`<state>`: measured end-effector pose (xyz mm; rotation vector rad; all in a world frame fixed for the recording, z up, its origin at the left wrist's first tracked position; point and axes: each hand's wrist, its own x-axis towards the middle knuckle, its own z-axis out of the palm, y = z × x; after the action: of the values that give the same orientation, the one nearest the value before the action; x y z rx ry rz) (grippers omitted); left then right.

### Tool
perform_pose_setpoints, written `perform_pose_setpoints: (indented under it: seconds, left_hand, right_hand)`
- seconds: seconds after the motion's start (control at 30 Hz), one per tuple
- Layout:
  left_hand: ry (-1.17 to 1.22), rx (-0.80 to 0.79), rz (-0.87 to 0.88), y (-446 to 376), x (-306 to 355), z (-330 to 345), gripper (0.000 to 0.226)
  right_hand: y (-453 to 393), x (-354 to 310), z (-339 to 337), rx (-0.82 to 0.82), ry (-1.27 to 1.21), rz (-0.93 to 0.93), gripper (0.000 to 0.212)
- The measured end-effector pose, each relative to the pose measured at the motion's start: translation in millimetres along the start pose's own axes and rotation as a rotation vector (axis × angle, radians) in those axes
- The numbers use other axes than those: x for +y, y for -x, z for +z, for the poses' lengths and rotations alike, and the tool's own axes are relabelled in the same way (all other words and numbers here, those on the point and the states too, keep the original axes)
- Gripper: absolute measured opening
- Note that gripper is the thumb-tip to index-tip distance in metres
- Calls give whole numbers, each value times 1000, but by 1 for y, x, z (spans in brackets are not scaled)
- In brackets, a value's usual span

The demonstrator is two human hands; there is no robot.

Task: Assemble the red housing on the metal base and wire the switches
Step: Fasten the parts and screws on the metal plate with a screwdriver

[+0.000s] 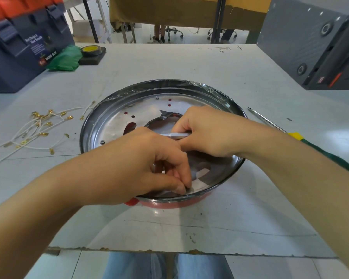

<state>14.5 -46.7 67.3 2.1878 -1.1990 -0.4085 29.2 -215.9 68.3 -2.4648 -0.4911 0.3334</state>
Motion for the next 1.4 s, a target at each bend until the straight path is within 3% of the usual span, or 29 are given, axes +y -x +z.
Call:
perform_pose_setpoints:
  seconds: [0.13,0.47,0.6,0.83,0.93,1.4]
  left_hand:
    - [-45,7,30,1,0,0,1]
    - [-251,-18,75,-5,3,-4,6]
    - [-328,-17,125,-9,1,-3,4]
    - [-467,-49,295,-17,14,-3,2]
    - [-446,-67,303,-20,16,-2,2]
    - [-192,-92,235,-13,-6,-5,12]
  right_hand:
    - [0,0,0,-10,-4,11,31]
    - [0,0,0,-12,16,18,43]
    - [-1,0,-1,-22,27,20,53]
    - [-3,0,-1,-27,78,13,46]
    - [-3,-1,-2,-14,100,-6,40]
    - [-2,0,-2,-67,24,0,56]
